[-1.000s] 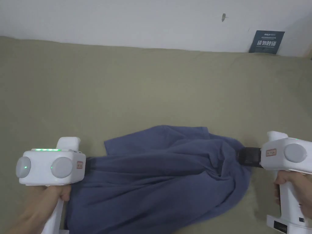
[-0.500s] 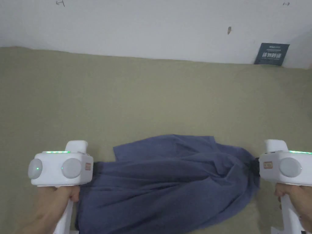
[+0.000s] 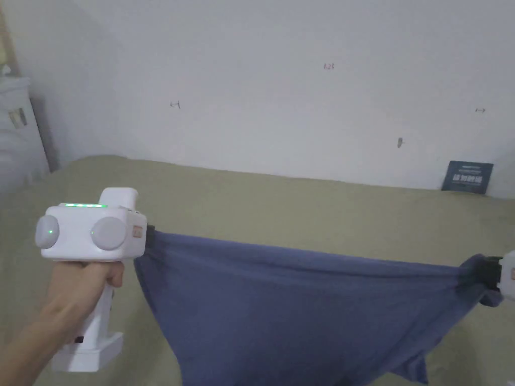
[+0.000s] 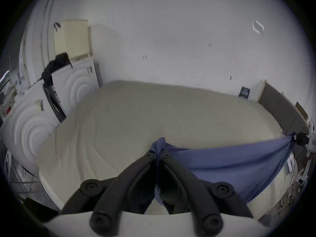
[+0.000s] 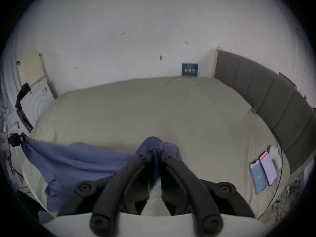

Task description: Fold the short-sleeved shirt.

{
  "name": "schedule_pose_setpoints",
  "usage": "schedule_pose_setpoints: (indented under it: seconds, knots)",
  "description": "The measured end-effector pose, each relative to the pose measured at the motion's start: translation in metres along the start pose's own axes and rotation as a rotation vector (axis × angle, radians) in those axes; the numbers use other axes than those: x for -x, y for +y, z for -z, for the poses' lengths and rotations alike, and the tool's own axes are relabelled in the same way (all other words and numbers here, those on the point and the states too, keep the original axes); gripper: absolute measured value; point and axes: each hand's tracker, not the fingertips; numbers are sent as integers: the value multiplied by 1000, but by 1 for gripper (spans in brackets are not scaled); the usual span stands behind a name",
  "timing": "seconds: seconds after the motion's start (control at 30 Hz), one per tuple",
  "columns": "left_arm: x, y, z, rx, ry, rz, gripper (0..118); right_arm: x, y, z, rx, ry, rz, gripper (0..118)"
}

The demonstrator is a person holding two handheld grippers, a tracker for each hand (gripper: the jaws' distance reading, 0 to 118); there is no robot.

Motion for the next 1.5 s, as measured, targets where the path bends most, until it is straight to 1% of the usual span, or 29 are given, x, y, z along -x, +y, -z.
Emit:
schedule_pose_setpoints:
  seconds: [0.03, 0.07, 0.13, 0.17, 0.23, 0.33, 0.43, 0.5, 0.57, 0.63, 0.73, 0.83, 0.9, 0.97, 1.13, 1.2, 1.27, 1.3, 1.33, 1.4, 1.5]
  knots:
    - [0, 8, -9, -18, 2, -2, 2, 2, 6, -7, -22, 0, 6, 11]
    - [-1, 18, -20, -48, 7, 3, 2, 7, 17, -17, -41, -1, -6, 11]
    - [-7, 34, -33, -88, 41, 23, 2, 10, 35, -31, -91, -11, -22, 11]
    - [-10, 43, -39, -102, 70, 20, 2, 11, 46, -38, -111, -6, -15, 11]
    - [-15, 60, -45, -117, 62, 9, 2, 14, 65, -48, -113, 1, -3, 11]
    - [-22, 88, -49, -148, 38, -44, 2, 14, 94, -52, -150, -28, -12, 11]
    - [-32, 115, -46, -170, 39, -36, 2, 10, 119, -48, -183, -57, -10, 11]
    - [-42, 136, -41, -192, 55, -9, 2, 7, 146, -41, -193, -71, 5, 11]
    - [-49, 156, -34, -214, 55, -20, 2, 5, 166, -31, -215, -84, 10, 11]
    - [-56, 176, -24, -240, 73, -19, 2, 8, 185, -18, -234, -112, -15, 11]
    - [-69, 201, -3, -316, 129, 29, 2, 14, 210, -1, -293, -143, -71, 11]
    - [-81, 218, 29, -332, 165, 60, 2, 21, 230, 31, -304, -150, -77, 11]
    - [-86, 229, 56, -328, 181, 65, 2, 27, 241, 58, -315, -166, -101, 11]
    - [-90, 236, 79, -324, 196, 63, 2, 31, 250, 82, -306, -175, -108, 11]
    - [-96, 234, 138, -292, 206, 59, 2, 37, 245, 144, -280, -199, -121, 11]
    - [-97, 221, 160, -272, 206, 55, 2, 38, 235, 163, -270, -195, -103, 11]
    - [-99, 199, 183, -235, 206, 74, 2, 36, 213, 184, -246, -187, -92, 11]
    - [-99, 189, 192, -223, 205, 79, 2, 35, 196, 197, -198, -198, -118, 11]
    - [-99, 176, 202, -201, 199, 86, 2, 34, 182, 205, -185, -195, -122, 11]
    - [-97, 146, 218, -151, 153, 91, 2, 28, 151, 217, -136, -180, -107, 11]
    - [-93, 99, 233, -70, 144, 100, 2, 17, 104, 224, -71, -165, -97, 11]
